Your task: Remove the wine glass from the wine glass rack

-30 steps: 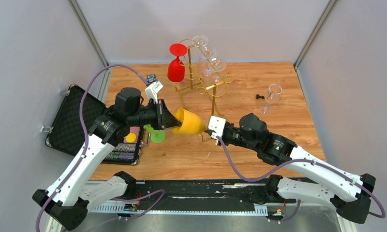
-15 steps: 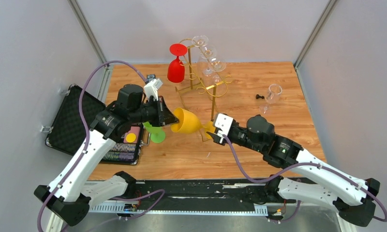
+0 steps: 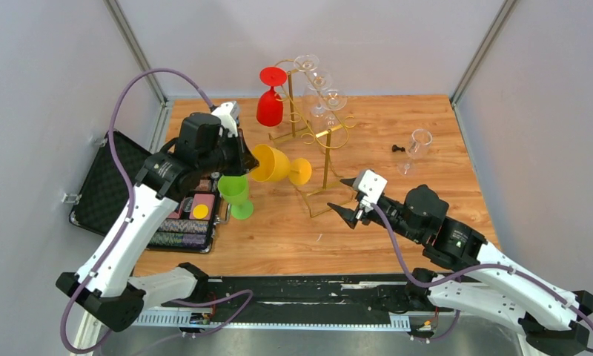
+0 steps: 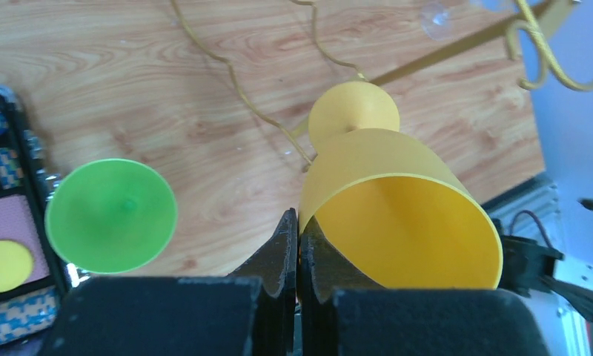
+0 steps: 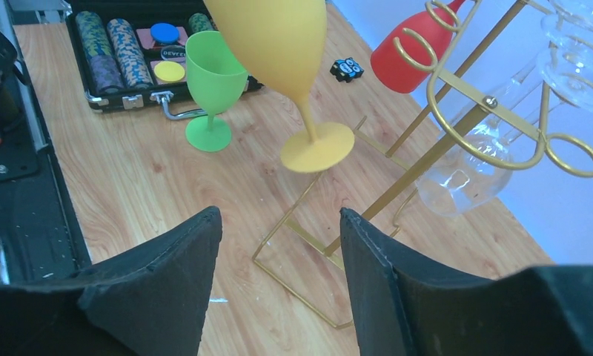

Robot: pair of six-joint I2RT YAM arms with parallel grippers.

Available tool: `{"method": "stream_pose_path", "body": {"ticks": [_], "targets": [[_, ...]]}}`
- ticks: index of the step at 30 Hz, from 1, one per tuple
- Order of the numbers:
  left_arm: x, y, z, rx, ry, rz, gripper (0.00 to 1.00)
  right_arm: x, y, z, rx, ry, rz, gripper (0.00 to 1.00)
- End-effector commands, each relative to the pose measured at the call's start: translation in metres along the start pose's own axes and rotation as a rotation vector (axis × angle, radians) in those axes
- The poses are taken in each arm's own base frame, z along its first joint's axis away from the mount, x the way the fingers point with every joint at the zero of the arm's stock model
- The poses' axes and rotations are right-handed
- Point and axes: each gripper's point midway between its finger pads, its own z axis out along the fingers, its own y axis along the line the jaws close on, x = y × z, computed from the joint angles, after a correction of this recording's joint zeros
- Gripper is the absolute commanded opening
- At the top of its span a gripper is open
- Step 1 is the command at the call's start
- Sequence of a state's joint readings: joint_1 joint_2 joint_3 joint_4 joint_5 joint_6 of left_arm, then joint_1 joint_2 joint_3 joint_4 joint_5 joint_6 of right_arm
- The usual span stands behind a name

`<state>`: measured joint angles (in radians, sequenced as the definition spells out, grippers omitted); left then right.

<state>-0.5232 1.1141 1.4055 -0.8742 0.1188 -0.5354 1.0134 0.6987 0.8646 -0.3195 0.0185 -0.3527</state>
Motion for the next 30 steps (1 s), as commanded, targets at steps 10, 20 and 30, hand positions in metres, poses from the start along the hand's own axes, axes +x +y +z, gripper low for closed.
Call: {"method": "stream_pose_path", "body": {"ticks": [10, 20, 30], "targets": [[-0.051, 0.058, 0.008, -0.370, -0.103, 0.092, 0.00, 0.003, -0.012, -0.016, 0.121, 0.061, 0.263, 0.68], [-0.065, 0.097, 0.039, -0.461, -0.084, 0.043, 0.00, 0.006, -0.001, -0.022, 0.095, 0.098, 0.382, 0.71], [-0.077, 0.144, 0.063, -0.499, -0.054, -0.052, 0.00, 0.016, 0.013, -0.027, 0.052, 0.184, 0.459, 0.72]]}}
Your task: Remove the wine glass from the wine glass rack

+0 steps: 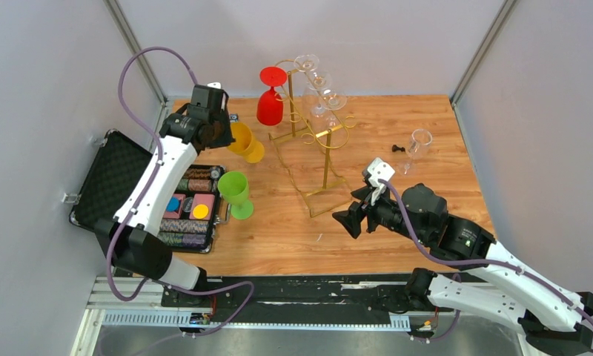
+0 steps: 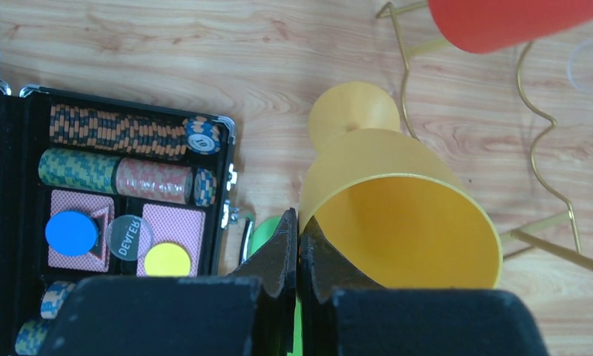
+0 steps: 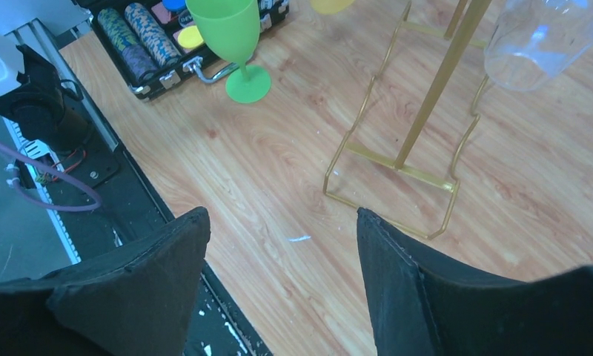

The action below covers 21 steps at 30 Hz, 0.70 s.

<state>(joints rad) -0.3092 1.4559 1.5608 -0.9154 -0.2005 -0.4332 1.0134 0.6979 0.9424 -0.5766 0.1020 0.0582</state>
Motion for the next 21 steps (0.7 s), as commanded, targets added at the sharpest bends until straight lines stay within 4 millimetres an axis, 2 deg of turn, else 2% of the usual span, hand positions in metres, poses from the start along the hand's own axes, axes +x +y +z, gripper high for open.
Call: {"method": "stream_pose_path", "body": {"ticks": [1, 4, 14, 21], "targets": [[-0.027, 0.006, 0.012, 0.026, -0.046, -0.048, 0.00, -0.006, 0.006, -0.008, -0.017, 0.009, 0.066, 0.72], [-0.029, 0.013, 0.023, 0.012, -0.029, -0.056, 0.00, -0.002, 0.006, -0.011, -0.017, 0.023, 0.087, 0.73], [-0.015, 0.031, 0.071, -0.065, 0.086, -0.059, 0.00, 0.008, 0.008, -0.016, -0.014, 0.069, 0.129, 0.74], [-0.007, 0.042, 0.087, -0.113, 0.137, -0.043, 0.00, 0.010, 0.007, -0.017, -0.006, 0.080, 0.134, 0.75]]}}
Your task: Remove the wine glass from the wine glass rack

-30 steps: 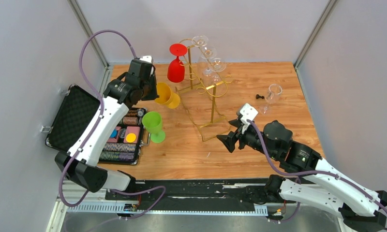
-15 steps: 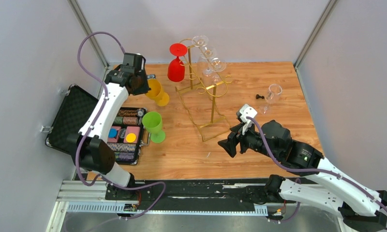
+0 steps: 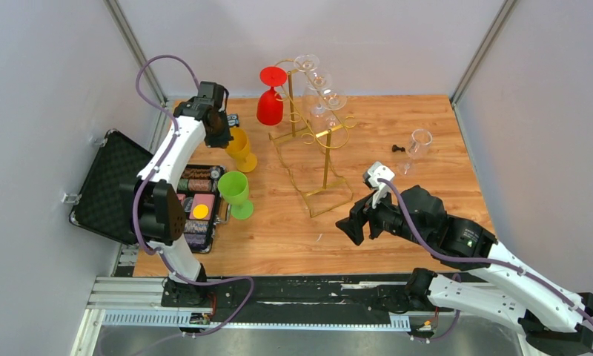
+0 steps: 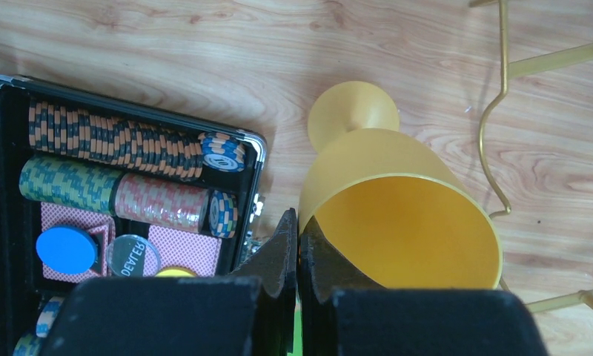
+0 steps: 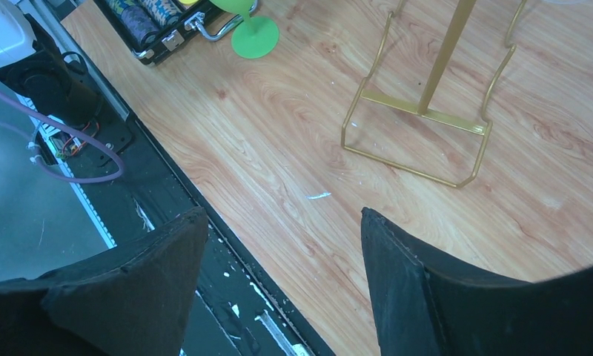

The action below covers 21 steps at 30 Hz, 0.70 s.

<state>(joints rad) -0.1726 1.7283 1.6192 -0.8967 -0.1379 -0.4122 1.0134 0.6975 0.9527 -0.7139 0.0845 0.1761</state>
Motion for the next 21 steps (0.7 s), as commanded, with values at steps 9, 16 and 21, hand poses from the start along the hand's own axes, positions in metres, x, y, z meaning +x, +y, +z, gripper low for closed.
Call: {"method": "stream_pose_path", "body": {"ticks": [9, 16, 21], "targets": [[-0.014, 0.013, 0.009, -0.066, -0.002, 0.035, 0.00, -0.013, 0.002, -0.007, -0.003, -0.030, 0.021, 0.75], [-0.012, 0.014, 0.015, -0.078, 0.023, 0.052, 0.08, -0.013, 0.002, -0.007, 0.000, -0.029, 0.018, 0.75], [-0.014, 0.012, 0.016, -0.071, 0.027, 0.055, 0.17, -0.013, 0.001, -0.009, 0.003, -0.030, 0.017, 0.76]]}}
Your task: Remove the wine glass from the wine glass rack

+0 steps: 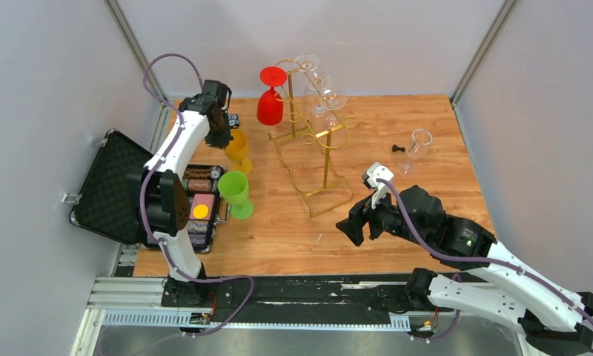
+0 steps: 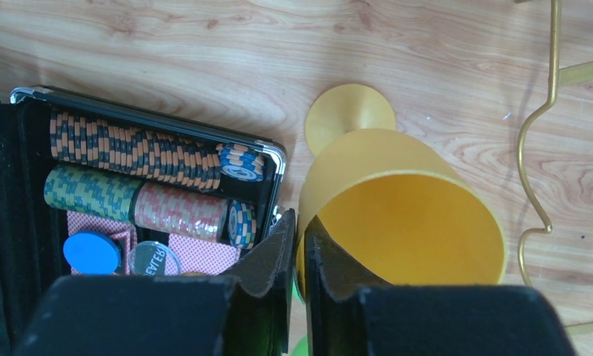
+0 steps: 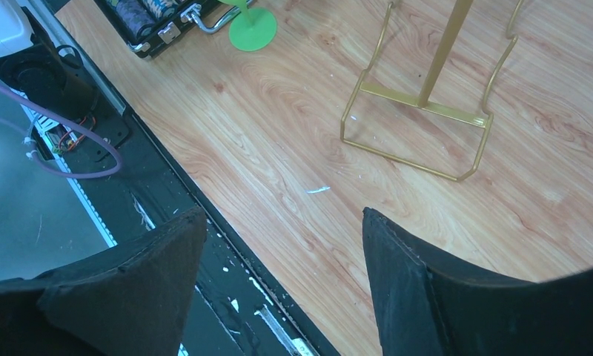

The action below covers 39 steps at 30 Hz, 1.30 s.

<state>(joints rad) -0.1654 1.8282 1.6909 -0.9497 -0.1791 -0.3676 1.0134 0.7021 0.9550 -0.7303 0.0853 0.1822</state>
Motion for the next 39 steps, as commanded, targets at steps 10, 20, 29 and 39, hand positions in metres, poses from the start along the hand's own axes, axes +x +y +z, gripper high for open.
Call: {"method": "stream_pose_path", "body": {"ticks": [10, 20, 29, 39], "targets": [[-0.035, 0.003, -0.023, -0.005, -0.082, 0.004, 0.46, -0.017, 0.000, -0.010, 0.006, -0.049, 0.011, 0.77], [-0.063, 0.002, -0.067, 0.031, -0.196, -0.023, 0.69, -0.023, -0.002, -0.014, 0.019, -0.064, 0.013, 0.77], [-0.099, -0.021, -0.129, 0.220, -0.339, -0.077, 0.82, -0.023, -0.004, -0.014, 0.033, -0.061, 0.023, 0.77], [-0.126, -0.055, -0.186, 0.508, -0.447, -0.171, 0.91, -0.021, -0.006, -0.014, 0.047, -0.047, 0.031, 0.77]]}}
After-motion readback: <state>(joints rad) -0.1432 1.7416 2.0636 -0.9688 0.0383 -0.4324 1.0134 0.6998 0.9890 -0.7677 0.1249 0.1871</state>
